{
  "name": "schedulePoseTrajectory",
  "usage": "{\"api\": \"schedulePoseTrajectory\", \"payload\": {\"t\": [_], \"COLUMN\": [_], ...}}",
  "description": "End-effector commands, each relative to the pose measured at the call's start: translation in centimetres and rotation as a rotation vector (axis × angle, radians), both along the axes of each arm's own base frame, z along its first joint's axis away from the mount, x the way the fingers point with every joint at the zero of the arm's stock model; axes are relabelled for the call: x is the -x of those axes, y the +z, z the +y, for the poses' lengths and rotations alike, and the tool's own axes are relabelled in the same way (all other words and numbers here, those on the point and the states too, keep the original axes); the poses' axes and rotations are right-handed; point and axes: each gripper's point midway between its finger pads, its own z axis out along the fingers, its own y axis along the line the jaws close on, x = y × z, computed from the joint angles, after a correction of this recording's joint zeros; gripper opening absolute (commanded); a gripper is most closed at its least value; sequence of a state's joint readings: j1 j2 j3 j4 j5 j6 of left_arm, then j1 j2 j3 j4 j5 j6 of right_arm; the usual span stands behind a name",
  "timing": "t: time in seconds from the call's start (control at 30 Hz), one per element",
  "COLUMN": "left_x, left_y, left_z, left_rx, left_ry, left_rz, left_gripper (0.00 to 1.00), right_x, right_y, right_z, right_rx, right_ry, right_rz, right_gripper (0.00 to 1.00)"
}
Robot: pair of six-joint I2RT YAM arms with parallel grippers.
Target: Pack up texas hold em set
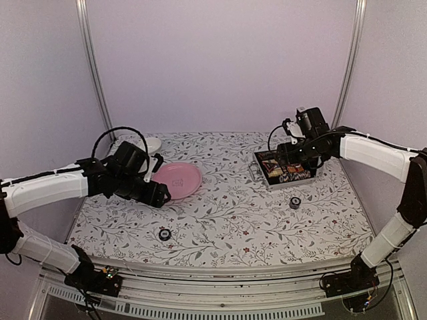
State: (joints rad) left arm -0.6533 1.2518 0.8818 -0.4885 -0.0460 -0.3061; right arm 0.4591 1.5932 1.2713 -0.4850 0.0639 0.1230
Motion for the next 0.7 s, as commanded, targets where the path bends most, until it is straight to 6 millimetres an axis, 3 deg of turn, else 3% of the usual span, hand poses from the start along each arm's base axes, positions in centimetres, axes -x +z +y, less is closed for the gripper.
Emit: {"api": "schedulePoseTrajectory", "payload": {"t": [0.0,0.2,0.4,0.67], "left_x": [4.3,6.1,6.7,7.9], "left_y": [-3.8,-6.9,-9.1,-11.7], "left_z": [-0.7,-2.0,-2.4,-2.0], "left_rx": [-0.089,-0.135,-0.187,-0.287], "left_ry": [0.044,-0.001,-0.025,-0.058], "left_rz": [0.182,0.309,0.367,0.404], "left_gripper": [0.80,0.80,0.82,0.71], "right_x": [2.5,4.0,4.7,4.6], "right_y": [-0.4,-0.8,-2.0,-2.7], "right_z": [1.7,2.3,2.0,2.3], "right_rx": [-0.102,-0.157,-0.164,-0.181], "right_ry": [0.034,0.045,0.037,0.034], "right_rz": [0.034,0.044,0.059,0.072], "right_gripper": [0.72,0.73,0.73,0.73]}}
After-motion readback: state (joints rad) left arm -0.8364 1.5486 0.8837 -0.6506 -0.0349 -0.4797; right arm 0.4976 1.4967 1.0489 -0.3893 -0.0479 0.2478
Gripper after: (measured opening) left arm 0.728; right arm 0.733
